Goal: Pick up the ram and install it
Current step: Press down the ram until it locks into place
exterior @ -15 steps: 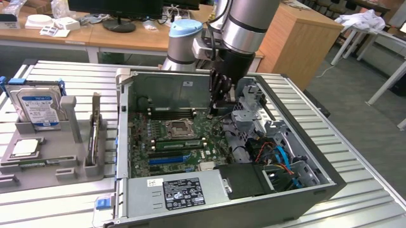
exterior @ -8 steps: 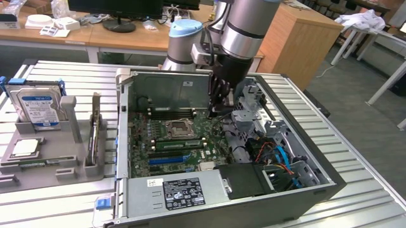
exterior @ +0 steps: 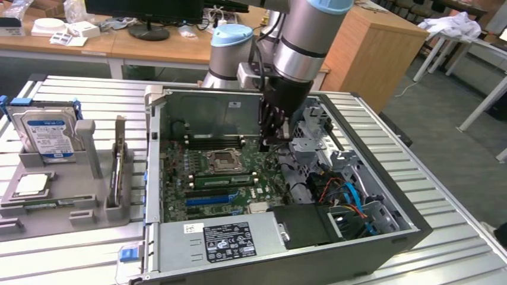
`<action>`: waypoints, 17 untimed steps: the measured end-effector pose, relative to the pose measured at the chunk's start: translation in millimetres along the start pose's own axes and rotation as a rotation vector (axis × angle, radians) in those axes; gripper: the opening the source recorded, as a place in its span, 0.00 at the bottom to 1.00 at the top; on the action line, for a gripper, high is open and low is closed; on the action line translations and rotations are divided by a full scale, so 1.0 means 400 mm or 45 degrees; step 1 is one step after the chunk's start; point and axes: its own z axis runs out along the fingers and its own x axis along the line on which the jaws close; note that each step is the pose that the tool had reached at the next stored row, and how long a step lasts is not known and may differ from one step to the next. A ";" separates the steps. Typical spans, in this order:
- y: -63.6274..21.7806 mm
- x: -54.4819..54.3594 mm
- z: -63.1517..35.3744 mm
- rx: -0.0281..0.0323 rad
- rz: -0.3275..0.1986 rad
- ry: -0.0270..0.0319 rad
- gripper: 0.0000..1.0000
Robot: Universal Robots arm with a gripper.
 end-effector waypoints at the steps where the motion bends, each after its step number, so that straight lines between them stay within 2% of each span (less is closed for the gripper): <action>1: 0.000 0.000 0.004 0.0001 0.000 0.0000 0.11; 17: -0.005 0.002 0.077 0.0002 0.000 0.0000 0.11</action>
